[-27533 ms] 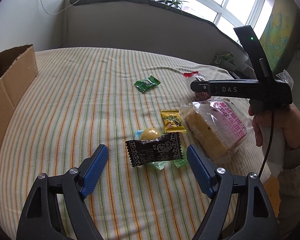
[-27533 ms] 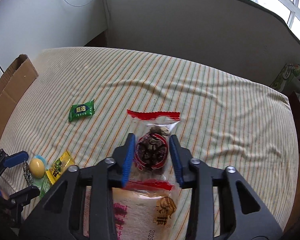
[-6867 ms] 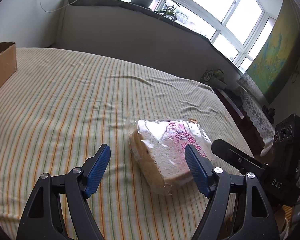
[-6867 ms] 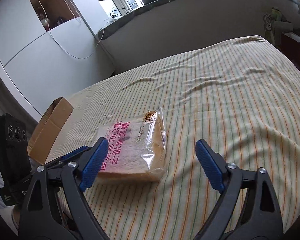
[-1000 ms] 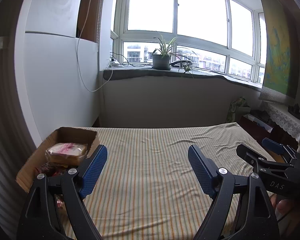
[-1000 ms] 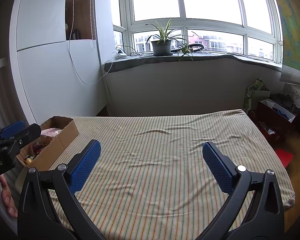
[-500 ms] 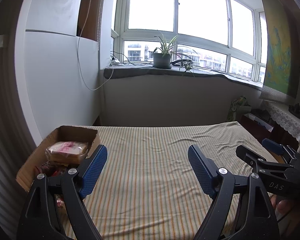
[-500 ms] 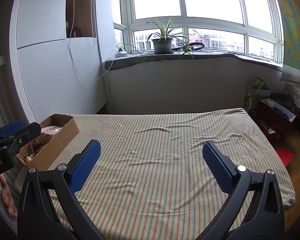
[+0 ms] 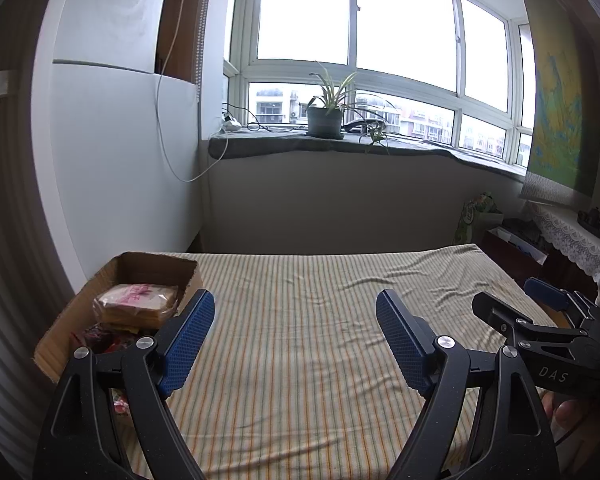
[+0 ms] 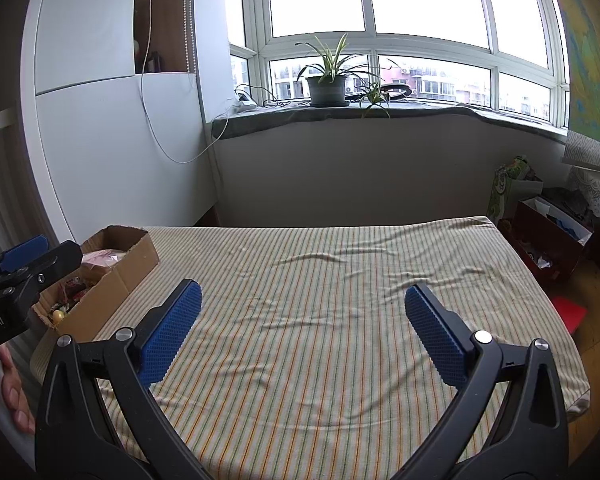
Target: Organize snacks
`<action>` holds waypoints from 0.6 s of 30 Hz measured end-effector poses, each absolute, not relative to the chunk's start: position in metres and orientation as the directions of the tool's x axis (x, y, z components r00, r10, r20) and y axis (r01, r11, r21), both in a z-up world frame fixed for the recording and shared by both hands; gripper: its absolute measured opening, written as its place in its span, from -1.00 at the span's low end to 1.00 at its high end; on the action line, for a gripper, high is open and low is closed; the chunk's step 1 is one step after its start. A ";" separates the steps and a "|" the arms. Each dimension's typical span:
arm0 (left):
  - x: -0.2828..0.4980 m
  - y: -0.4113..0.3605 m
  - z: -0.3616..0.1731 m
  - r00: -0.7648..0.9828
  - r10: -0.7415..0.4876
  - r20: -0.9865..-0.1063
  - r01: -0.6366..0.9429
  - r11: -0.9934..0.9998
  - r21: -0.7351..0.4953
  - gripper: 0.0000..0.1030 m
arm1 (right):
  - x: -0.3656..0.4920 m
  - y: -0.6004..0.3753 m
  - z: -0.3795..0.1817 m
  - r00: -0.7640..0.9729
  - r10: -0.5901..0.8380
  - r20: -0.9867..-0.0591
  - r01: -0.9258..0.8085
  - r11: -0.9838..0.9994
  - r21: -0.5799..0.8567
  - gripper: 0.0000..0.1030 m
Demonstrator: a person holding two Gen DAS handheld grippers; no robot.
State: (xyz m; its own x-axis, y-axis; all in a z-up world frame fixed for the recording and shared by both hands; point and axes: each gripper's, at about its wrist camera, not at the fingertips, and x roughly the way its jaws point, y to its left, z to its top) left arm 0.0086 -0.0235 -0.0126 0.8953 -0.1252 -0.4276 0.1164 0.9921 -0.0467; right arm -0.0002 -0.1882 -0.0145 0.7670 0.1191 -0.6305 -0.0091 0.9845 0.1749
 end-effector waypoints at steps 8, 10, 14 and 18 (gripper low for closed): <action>0.009 -0.023 -0.013 0.895 -0.126 -0.428 0.117 0.992 -0.047 0.61 | 0.000 -0.189 -0.014 0.767 0.120 -0.630 -0.011 0.985 0.175 1.00; 0.009 -0.023 -0.012 0.895 -0.126 -0.428 0.117 0.992 -0.047 0.61 | 0.000 -0.188 -0.015 0.767 0.120 -0.631 -0.011 0.985 0.174 1.00; 0.009 -0.023 -0.012 0.895 -0.126 -0.428 0.117 0.992 -0.047 0.61 | 0.000 -0.188 -0.015 0.766 0.121 -0.631 -0.012 0.985 0.174 1.00; 0.009 -0.023 -0.012 0.897 -0.123 -0.426 0.113 0.992 -0.048 0.62 | 0.000 -0.187 -0.015 0.765 0.124 -0.632 -0.016 0.985 0.173 1.00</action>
State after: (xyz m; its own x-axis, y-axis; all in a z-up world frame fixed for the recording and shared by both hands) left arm 0.0086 -0.0227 -0.0123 0.8966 -0.1228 -0.4256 0.1133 0.9924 -0.0477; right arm 0.0001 -0.1868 -0.0149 0.7651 0.1236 -0.6320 -0.0159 0.9847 0.1734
